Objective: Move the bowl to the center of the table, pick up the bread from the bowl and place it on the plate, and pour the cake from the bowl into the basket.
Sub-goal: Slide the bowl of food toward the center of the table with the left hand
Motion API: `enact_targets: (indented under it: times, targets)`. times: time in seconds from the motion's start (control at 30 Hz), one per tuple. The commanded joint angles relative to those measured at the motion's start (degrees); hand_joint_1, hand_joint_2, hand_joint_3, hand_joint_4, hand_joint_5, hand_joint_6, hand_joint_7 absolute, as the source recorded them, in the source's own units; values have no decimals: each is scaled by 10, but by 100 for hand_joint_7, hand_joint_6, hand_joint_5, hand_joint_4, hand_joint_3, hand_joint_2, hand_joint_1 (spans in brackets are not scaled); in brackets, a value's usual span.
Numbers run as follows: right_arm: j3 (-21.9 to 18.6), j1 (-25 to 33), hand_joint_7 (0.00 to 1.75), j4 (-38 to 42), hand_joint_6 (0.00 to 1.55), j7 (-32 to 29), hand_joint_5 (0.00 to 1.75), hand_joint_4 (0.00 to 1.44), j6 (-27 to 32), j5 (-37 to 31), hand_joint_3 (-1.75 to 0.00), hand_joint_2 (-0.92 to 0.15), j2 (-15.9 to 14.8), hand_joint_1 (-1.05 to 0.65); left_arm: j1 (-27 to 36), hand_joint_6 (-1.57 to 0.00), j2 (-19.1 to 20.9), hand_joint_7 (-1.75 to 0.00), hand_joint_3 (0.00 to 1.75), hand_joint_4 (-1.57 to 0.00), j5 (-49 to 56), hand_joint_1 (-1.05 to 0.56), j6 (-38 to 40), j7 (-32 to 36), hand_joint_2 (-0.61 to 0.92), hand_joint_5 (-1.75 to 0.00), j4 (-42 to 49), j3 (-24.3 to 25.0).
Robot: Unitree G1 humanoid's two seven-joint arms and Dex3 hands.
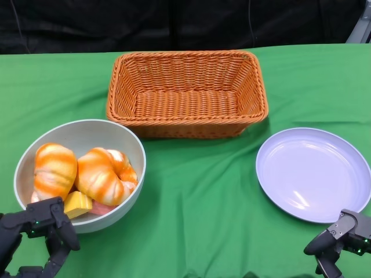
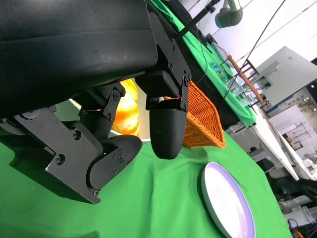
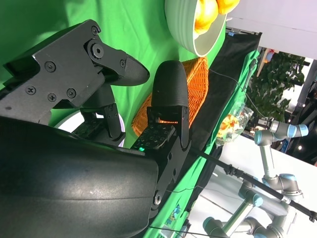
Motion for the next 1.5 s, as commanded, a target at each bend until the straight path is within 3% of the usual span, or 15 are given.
enact_targets:
  times: [0.03, 1.5]
  targets:
    - [-4, -1, 116, 2, 79, -1, 146, 80, -4, 2, -103, -48, -7, -13, -5, -70, 6, -145, 115, -79, 0, 0, -7, 4, 50, -174, 4, 5]
    - [-3, 0, 116, 8, 79, 2, 147, 79, -15, 5, -101, -49, -8, -12, -2, -72, 4, -143, 117, -81, 4, 1, -12, 8, 49, -170, 3, 3]
